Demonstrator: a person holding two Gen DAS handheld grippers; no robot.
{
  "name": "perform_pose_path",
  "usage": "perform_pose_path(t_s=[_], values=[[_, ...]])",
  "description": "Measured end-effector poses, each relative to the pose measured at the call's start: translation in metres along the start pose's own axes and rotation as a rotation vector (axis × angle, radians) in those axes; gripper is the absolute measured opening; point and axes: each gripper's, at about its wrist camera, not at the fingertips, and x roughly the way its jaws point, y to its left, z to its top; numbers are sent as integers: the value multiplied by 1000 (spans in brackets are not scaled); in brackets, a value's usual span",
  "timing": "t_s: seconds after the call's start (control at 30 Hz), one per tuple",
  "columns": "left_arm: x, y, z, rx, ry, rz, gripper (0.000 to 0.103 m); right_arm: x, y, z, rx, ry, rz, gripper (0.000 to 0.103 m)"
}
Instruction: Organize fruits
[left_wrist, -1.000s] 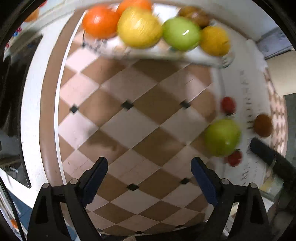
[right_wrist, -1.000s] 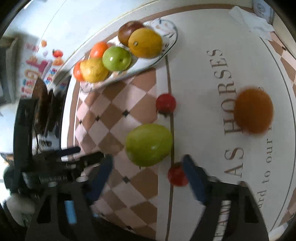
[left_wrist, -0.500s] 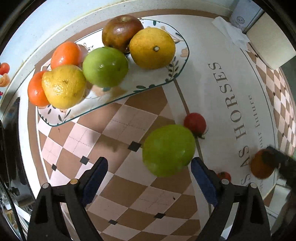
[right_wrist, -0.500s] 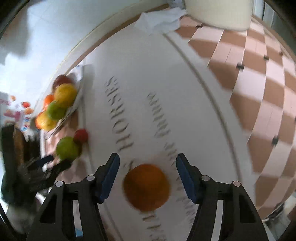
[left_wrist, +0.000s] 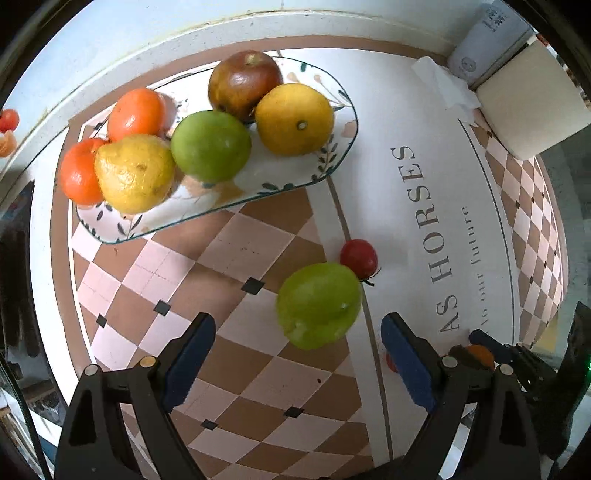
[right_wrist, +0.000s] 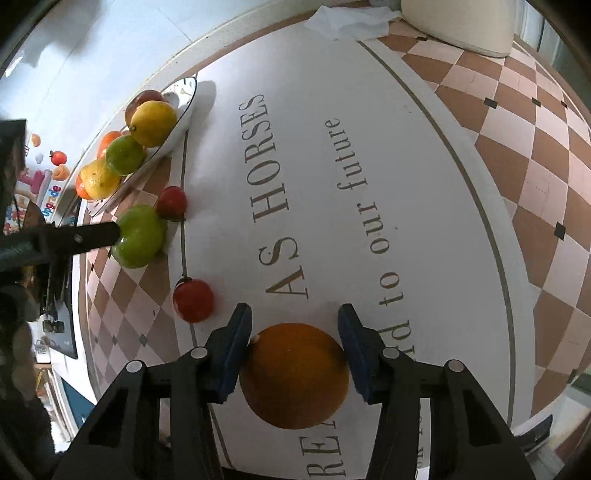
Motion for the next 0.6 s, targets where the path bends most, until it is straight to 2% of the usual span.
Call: perform_pose_path(t_s=[0.1, 0.2, 0.23, 0.33, 0.47, 0.6], values=[[18, -9, 6, 22, 44, 11, 92, -1, -9, 5, 41, 4, 45, 51], [32, -16, 10, 24, 46, -7, 92, -11, -16, 10, 78, -8, 68, 52], [33, -17, 13, 25, 38, -15, 88, -16, -18, 11, 81, -9, 78, 55], [40, -20, 16, 44, 44, -8, 58, -27, -23, 11, 101, -5, 99, 59], [43, -17, 18, 47, 26, -6, 57, -34, -22, 5, 90, 25, 105, 59], [43, -10, 16, 31, 19, -12, 56, -22, -18, 2, 73, 38, 89, 60]])
